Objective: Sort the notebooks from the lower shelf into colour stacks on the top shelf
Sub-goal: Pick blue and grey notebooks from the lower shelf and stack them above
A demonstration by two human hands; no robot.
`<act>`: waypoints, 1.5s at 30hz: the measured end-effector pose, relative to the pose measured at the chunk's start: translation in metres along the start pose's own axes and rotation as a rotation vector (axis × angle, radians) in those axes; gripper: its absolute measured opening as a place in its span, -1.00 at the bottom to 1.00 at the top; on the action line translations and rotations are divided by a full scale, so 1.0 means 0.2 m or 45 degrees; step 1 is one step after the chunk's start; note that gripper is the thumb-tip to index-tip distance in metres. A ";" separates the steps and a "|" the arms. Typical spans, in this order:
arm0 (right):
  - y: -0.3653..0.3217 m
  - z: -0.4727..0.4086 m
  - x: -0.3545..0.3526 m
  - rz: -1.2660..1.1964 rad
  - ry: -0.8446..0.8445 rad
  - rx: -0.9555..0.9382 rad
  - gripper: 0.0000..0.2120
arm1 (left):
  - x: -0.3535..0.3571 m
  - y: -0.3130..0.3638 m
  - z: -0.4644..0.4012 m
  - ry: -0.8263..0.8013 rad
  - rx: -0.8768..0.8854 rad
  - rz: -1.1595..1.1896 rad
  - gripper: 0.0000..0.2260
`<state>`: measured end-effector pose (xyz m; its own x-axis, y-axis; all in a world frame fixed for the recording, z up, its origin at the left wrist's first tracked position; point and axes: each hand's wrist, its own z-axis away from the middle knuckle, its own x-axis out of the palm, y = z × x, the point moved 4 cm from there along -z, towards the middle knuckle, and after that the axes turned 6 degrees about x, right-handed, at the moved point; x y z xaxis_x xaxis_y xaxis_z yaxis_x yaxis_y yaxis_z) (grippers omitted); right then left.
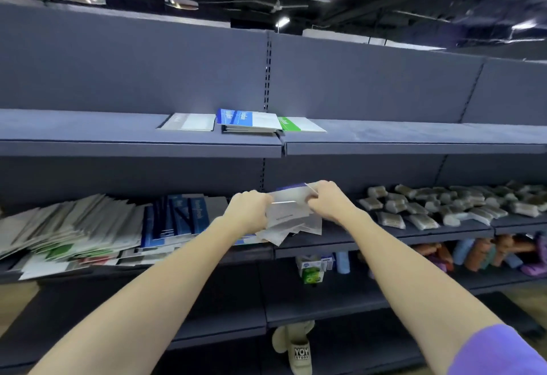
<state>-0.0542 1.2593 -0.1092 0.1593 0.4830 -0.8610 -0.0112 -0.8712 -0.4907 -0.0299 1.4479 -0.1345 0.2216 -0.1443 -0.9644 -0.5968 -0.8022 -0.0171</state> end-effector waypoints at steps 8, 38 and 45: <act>-0.44 -0.08 -0.31 -0.279 0.278 -0.086 -0.76 | -0.59 -0.15 0.00 0.420 -0.088 -0.083 -0.81; -0.74 -0.91 -0.20 0.358 0.431 -0.290 -0.60 | -0.90 -0.97 -0.38 0.987 -0.727 -0.097 -0.88; -0.75 -1.05 -0.09 0.402 0.091 -0.355 -0.39 | -0.83 -0.92 -0.58 0.938 -0.603 -0.170 -0.86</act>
<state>0.1526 1.3629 0.0085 0.2594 0.1900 -0.9469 0.1955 -0.9705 -0.1411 0.1327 1.5519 0.0604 0.8044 -0.2380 -0.5443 -0.1850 -0.9710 0.1512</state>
